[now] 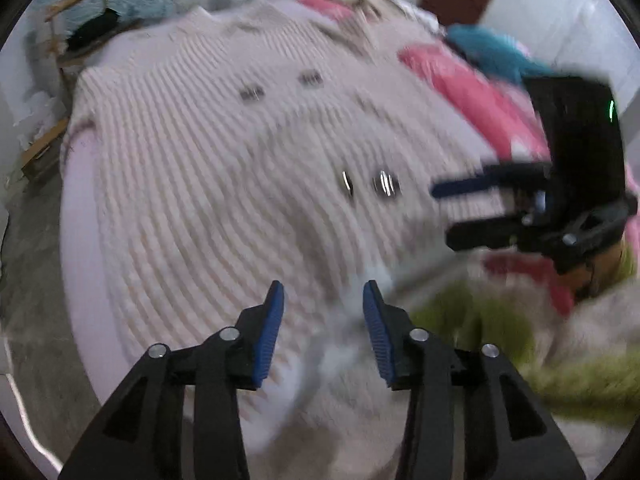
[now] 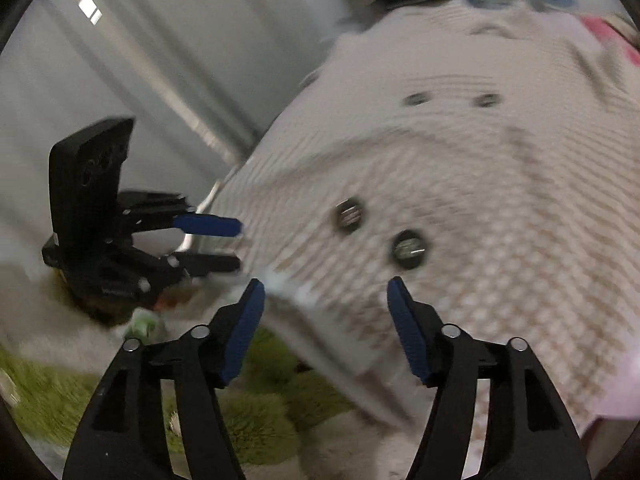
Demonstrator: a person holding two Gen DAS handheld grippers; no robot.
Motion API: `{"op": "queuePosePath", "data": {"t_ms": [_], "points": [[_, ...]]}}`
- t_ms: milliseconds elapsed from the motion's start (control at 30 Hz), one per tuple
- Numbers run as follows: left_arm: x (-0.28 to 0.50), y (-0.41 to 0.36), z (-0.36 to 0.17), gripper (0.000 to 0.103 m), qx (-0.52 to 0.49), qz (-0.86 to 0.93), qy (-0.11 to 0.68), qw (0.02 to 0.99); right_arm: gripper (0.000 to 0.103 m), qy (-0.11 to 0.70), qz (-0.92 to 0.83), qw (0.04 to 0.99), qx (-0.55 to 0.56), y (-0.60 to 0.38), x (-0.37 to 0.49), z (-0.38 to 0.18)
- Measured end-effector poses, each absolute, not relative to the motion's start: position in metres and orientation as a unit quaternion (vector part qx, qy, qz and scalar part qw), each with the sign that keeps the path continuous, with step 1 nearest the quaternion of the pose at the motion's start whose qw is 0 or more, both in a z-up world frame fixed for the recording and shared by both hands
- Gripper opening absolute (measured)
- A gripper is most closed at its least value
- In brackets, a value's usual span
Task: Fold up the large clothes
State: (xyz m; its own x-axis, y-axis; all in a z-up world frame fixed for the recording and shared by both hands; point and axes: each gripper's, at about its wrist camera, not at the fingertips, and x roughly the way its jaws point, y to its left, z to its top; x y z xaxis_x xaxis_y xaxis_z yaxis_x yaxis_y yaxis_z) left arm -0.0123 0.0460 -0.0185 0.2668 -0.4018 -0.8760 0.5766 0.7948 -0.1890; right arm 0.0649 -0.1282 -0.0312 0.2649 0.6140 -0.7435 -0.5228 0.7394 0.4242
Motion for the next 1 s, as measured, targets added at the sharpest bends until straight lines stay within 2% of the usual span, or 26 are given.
{"op": "queuePosePath", "data": {"t_ms": [133, 333, 400, 633, 667, 800, 900, 1000], "points": [[-0.026, 0.034, -0.04, 0.042, 0.128, -0.287, 0.528, 0.789, 0.067, 0.481, 0.393, 0.783, -0.041, -0.091, 0.057, -0.035], [-0.035, 0.01, -0.052, 0.045, 0.182, -0.259, 0.487, 0.814, 0.067, 0.472, 0.389, 0.778, -0.14, -0.061, 0.05, -0.053], [-0.035, 0.003, -0.056, 0.049, 0.195, -0.259, 0.477, 0.817, 0.067, 0.468, 0.384, 0.78, -0.161, -0.057, 0.046, -0.059], [-0.024, -0.005, -0.057, 0.05, 0.22, -0.237, 0.431, 0.842, 0.067, 0.457, 0.345, 0.803, -0.165, -0.077, 0.033, -0.053], [-0.023, 0.0, -0.054, 0.05, 0.211, -0.24, 0.429, 0.845, 0.067, 0.455, 0.339, 0.807, -0.164, -0.081, 0.032, -0.052], [-0.02, 0.012, -0.042, 0.034, 0.173, -0.26, 0.418, 0.853, 0.067, 0.446, 0.332, 0.815, -0.163, -0.086, 0.025, -0.047], [-0.023, 0.015, -0.032, 0.028, 0.161, -0.265, 0.401, 0.862, 0.066, 0.433, 0.334, 0.818, -0.177, -0.082, 0.019, -0.045], [-0.023, 0.017, -0.024, 0.025, 0.147, -0.265, 0.388, 0.87, 0.05, 0.411, 0.312, 0.828, -0.222, -0.062, 0.023, -0.053]]}}
